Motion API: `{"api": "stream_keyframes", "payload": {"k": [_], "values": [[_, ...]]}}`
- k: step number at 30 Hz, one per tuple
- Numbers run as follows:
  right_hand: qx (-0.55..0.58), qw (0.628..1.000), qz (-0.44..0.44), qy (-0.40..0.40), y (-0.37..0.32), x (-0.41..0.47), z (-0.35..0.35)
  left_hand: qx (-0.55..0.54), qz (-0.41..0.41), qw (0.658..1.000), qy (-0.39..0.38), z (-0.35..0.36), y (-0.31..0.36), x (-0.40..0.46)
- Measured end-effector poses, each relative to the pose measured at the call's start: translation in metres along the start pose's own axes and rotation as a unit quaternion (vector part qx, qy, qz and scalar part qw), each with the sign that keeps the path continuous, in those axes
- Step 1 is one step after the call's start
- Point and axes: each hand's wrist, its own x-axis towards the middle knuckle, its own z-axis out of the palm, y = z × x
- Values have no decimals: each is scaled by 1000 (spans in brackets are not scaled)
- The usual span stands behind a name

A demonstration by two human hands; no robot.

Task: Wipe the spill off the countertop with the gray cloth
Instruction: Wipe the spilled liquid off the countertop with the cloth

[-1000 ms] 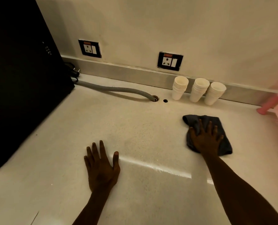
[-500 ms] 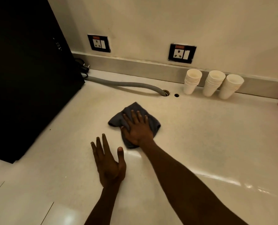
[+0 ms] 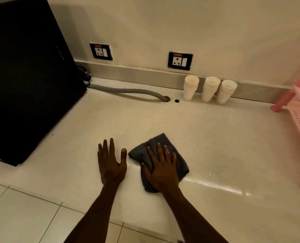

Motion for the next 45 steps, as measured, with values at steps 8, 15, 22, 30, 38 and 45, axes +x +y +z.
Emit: {"api": "stream_keyframes", "payload": {"k": [8,15,22,30,38,45], "values": [[-46,976,202,63,159,-42,-40,93,-45,993,-54,3,3,0],[-13,966,255,44,239,17,-78,181,24,980,-82,18,1,5],[-37,992,120,-1,184,122,-67,167,43,982,-74,20,-1,8],[-31,982,-167,-82,26,149,-15,-72,6,996,50,9,-3,5],[-21,959,-267,-91,-31,41,11,-257,-184,945,82,-11,-1,12],[0,985,-168,-45,-23,-75,17,-76,39,993,-80,-16,-17,-7]]}}
